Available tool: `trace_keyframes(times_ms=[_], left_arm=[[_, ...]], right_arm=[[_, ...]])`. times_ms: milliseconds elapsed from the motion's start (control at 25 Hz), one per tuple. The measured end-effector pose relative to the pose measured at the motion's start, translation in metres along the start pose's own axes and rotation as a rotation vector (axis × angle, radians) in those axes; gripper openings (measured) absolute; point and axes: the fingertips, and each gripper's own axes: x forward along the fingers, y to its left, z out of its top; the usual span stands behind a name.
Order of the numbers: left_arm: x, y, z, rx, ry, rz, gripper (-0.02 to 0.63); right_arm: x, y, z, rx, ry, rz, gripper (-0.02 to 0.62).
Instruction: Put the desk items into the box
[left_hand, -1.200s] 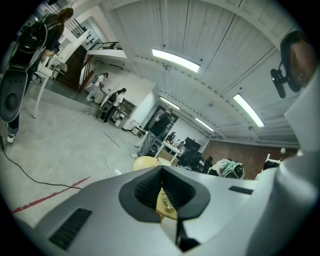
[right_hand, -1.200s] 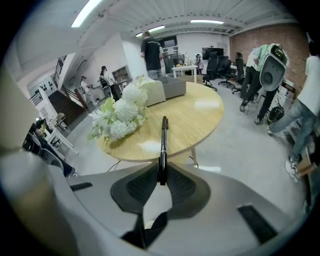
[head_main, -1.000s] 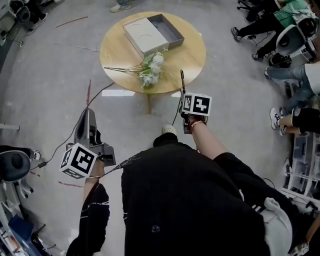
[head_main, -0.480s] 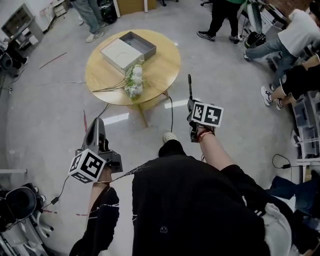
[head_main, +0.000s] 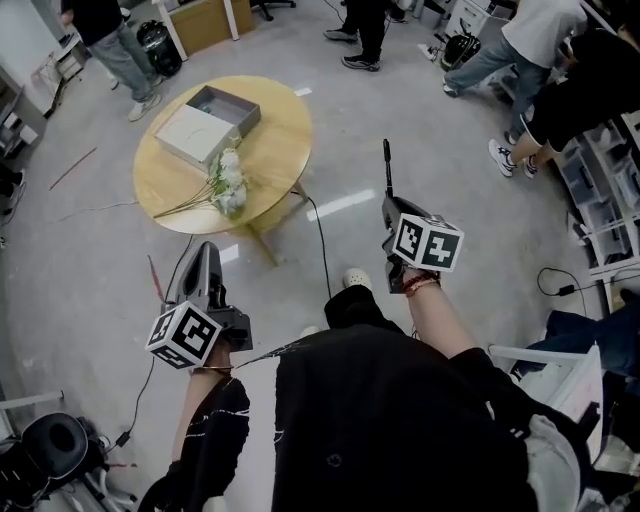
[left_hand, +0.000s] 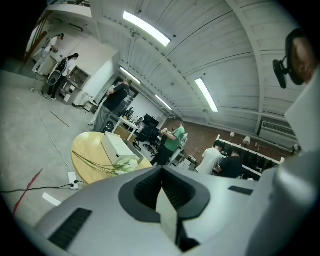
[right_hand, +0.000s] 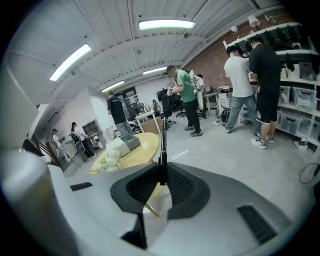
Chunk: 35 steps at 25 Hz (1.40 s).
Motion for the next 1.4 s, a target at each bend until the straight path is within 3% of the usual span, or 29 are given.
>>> trace_keyframes(times_ms=[320, 920, 1160, 1400], left_arm=[[0.071, -0.034, -0.003, 0.03, 0.03, -0.028, 0.011], [0.218, -0.115, -0.002, 0.033, -0.029, 0.012, 0.011], [0.256, -0.134, -0.015, 0.023, -0.067, 0.034, 0.011], [0.273, -0.145, -0.029, 0.025, -0.081, 0.056, 0.011]], right_arm=[[0.012, -0.019, 0.068, 0.048, -0.084, 0.073, 0.061], [0.099, -0.082, 0.208, -0.015, -0.11, 0.24, 0.061], [0.12, -0.101, 0.242, -0.057, -0.125, 0.308, 0.061], [0.134, -0.116, 0.25, -0.077, -0.115, 0.353, 0.061]])
